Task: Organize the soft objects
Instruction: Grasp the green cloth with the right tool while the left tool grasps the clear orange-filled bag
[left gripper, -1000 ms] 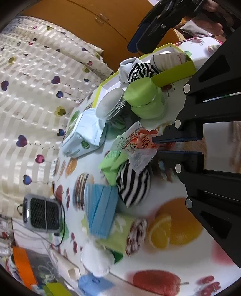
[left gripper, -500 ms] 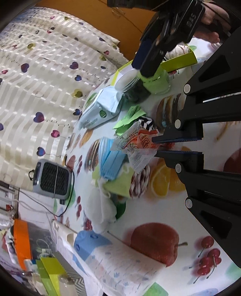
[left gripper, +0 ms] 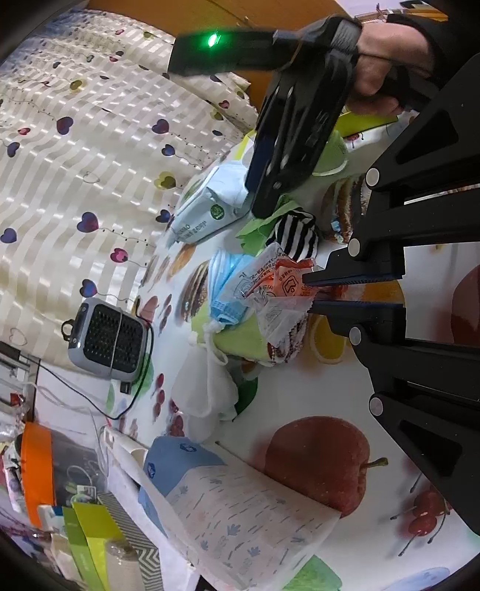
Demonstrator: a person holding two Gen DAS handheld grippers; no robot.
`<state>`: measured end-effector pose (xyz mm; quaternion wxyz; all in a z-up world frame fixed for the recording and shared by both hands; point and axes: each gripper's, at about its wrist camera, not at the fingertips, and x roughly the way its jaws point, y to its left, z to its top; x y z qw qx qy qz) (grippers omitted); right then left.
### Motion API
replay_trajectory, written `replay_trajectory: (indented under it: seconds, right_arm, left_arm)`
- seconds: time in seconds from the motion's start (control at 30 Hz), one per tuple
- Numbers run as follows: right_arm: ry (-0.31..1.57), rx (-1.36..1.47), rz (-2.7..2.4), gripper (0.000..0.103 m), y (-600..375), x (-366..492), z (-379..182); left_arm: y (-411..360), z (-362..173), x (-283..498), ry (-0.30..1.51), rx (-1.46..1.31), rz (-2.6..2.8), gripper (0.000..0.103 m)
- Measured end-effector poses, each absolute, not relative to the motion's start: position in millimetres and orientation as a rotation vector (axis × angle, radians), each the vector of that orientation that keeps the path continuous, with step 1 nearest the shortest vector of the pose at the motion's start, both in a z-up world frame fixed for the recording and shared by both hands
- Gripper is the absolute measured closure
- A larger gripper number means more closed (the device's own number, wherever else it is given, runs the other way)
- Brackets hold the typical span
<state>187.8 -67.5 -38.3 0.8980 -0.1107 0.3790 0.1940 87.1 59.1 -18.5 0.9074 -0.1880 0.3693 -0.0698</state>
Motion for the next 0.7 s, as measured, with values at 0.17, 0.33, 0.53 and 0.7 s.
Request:
replay_trajectory:
  seconds: [0.17,0.33,0.53,0.7]
  right_arm:
    - [0.861,-0.27,0.341,0.063,-61.5,207.9,-49.4]
    - [0.905,-0.327,0.296,0.063,-55.0,216.7,-54.4]
    - [0.916,-0.377,0.319,0.096,-46.1,218.7,-59.0]
    - [0.859,-0.368,0.322,0.098,-45.8,209.2,-49.7]
  left_arm:
    - [62.8,-19.4,85.9,0.756,-0.395,-0.159,0.096]
    - [65.5,-21.4,85.8,0.756,-0.405,-0.168,0.096]
    - [66.4,-20.7,84.3,0.753,-0.409,-0.181,0.096]
    - [68.4,-19.9,81.6,0.751,-0.411,-0.175,0.096]
